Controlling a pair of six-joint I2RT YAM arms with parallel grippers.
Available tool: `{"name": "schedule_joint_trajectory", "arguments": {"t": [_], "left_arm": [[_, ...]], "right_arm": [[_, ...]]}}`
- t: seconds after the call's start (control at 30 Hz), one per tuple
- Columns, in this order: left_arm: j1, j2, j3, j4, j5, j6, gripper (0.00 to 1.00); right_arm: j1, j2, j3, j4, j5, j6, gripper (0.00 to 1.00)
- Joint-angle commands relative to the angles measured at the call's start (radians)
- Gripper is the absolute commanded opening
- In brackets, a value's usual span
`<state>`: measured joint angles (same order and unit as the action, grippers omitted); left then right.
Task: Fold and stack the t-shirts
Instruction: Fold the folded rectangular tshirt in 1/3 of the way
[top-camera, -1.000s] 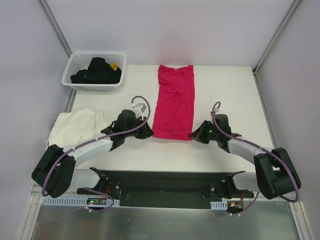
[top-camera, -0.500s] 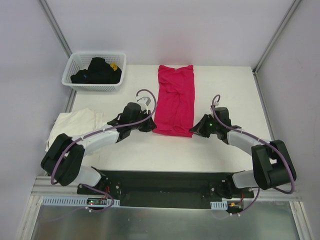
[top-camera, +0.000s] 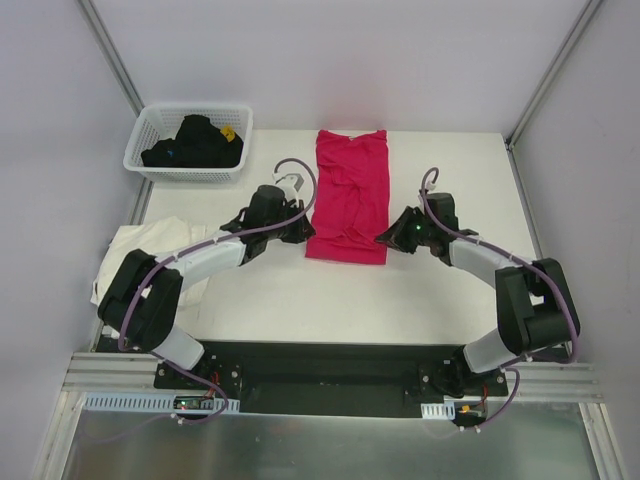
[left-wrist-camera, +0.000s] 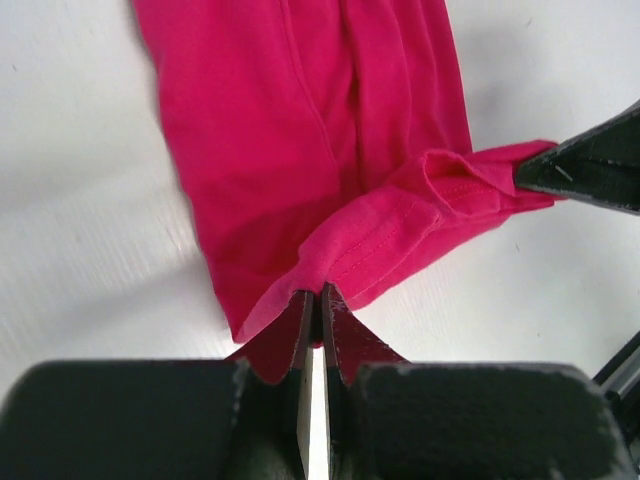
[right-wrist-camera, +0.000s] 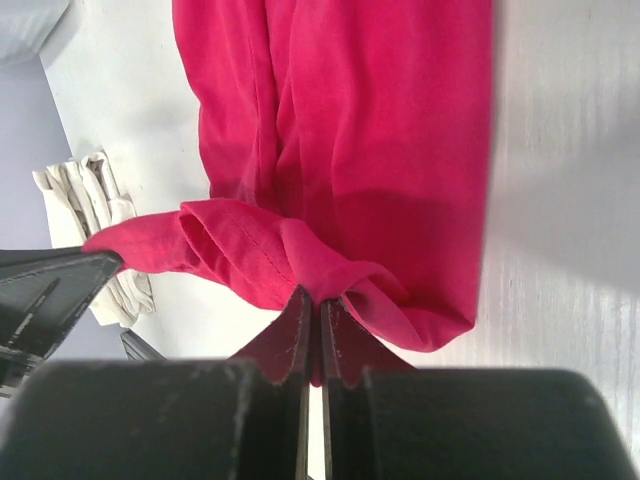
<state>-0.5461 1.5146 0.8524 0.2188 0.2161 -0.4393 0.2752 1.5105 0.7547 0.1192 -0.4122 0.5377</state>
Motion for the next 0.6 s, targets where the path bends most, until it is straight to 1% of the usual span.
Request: {"name": "schedule_joint_trajectory", "arguments": {"t": [0.0,0.13,0.57], "left_arm": [[0.024,0.050,0.088,0.013,0.002,0.040,0.00],[0.035,0.093,0.145,0.013,0.017,0.047,0.00],[0.060,0.196,0.243,0.014,0.042,0.062,0.00]], "right_arm": [[-0.014,0.030,0.061,0.008,-0.002,-0.004,0.01],[-0.031,0.059,0.089,0.020,-0.005,0.001,0.01],[-0.064,0.169,0.238,0.033,0.001,0.013,0.01]]}}
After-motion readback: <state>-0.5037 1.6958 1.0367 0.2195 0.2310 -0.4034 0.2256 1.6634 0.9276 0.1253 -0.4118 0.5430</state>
